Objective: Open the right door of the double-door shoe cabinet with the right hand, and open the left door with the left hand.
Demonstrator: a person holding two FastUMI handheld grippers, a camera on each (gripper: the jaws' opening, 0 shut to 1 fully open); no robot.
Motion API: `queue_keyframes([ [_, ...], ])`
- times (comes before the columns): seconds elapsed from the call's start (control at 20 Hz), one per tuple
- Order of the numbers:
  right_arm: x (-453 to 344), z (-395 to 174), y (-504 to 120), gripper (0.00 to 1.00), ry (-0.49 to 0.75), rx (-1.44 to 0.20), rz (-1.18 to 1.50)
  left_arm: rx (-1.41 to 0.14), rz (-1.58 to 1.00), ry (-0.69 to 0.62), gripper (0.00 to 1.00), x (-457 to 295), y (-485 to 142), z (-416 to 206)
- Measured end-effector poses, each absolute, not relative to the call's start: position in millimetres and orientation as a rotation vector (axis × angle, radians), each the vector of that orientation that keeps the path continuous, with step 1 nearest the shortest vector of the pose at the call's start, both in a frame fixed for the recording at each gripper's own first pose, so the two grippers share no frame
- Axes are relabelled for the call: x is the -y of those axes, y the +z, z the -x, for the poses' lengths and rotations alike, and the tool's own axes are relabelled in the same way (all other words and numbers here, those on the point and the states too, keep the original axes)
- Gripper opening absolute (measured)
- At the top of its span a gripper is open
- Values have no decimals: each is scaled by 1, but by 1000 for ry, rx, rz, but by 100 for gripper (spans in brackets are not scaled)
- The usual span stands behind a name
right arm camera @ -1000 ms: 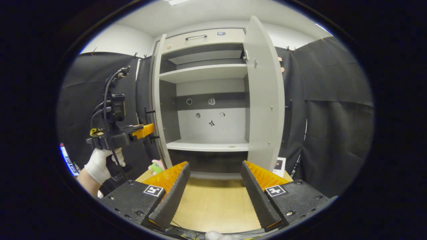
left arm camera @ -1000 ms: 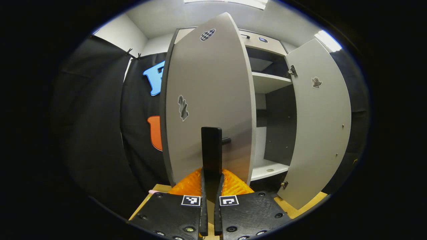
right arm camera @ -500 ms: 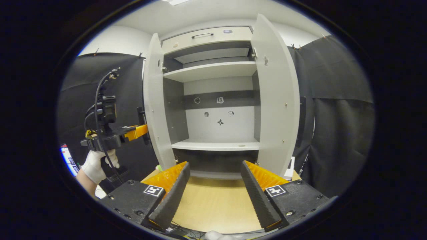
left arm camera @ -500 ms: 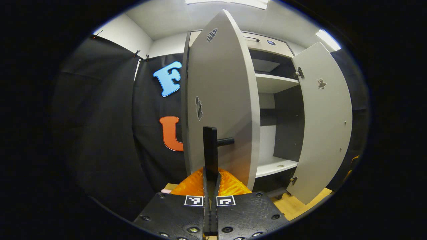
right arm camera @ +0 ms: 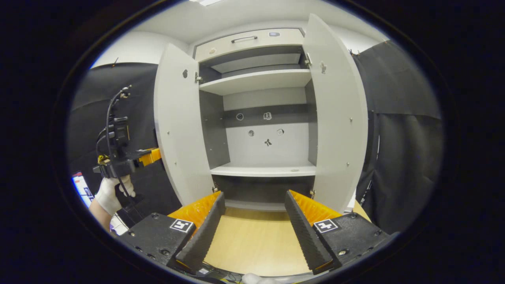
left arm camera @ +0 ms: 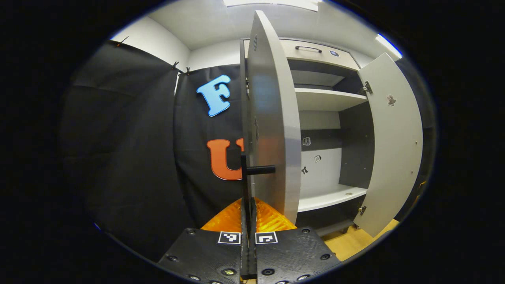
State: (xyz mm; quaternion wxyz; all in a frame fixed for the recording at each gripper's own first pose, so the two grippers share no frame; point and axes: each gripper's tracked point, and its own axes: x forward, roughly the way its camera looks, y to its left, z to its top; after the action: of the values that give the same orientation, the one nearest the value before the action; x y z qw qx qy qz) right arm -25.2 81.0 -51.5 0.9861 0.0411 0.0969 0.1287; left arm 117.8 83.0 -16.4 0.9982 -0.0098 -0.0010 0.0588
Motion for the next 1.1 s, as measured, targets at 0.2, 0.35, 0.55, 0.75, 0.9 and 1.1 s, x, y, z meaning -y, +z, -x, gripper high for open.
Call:
queue_keyframes([
  [0.2,-85,22,-47,96,265,-183,-90,-9,78,113,0,-111,-21,-118],
  [0.35,-87,24,-47,96,268,-184,-109,-17,65,111,0,-110,-22,-117],
  [0.55,-86,22,-51,96,259,-192,-109,-14,64,111,0,-110,-22,-117],
  [0.75,-85,25,-52,96,262,-200,-123,-20,68,119,0,-111,-22,-116],
  [0.9,-85,24,-51,96,263,-195,-119,-22,60,125,0,-111,-23,-115],
  [1.1,-88,26,-55,96,284,-212,-142,-27,-4,135,2,-111,-26,-104],
])
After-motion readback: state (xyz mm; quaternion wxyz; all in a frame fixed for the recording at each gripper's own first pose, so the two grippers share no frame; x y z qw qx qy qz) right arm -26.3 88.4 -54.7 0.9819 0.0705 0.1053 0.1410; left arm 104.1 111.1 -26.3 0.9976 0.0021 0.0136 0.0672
